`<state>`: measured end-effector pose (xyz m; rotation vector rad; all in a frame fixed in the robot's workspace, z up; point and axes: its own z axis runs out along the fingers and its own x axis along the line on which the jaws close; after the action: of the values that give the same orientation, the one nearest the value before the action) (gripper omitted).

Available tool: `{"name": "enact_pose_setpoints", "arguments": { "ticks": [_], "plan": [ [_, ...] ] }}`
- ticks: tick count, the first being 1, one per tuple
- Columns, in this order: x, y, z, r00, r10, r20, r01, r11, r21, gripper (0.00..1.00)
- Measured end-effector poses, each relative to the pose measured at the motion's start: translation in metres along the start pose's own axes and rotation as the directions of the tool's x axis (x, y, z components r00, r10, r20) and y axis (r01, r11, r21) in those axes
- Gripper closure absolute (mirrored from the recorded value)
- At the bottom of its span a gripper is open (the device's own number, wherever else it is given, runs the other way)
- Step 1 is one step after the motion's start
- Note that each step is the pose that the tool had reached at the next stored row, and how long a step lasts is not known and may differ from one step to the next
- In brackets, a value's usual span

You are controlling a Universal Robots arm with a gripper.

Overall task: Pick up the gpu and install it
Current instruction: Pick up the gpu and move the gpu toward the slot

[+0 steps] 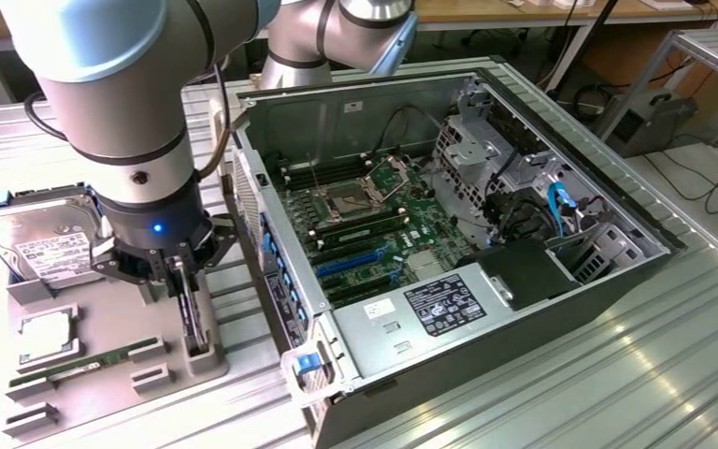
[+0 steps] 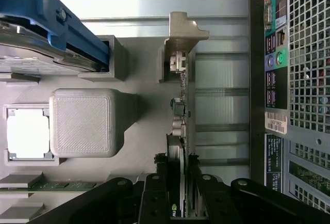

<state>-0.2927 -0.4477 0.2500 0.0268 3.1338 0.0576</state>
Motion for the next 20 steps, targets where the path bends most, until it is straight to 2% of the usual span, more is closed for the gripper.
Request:
{"name": "enact_pose_setpoints", "arguments": {
  "ticks": [5, 10, 13, 20],
  "plan": [
    [0.000, 0.0004, -0.0095, 1.0000, -0.004, -0.0001, 0.004, 1.0000, -0.0001, 0.74],
    [0.000, 0.0012, -0.0330, 1.0000, -0.008, -0.0003, 0.008, 1.0000, -0.0004, 0.74],
    [0.000, 0.0016, -0.0424, 1.0000, -0.008, -0.0003, 0.008, 1.0000, -0.0005, 0.74],
    [-0.001, 0.0017, -0.0468, 1.0000, -0.008, -0.0003, 0.008, 1.0000, -0.0006, 0.74]
  ]
}}
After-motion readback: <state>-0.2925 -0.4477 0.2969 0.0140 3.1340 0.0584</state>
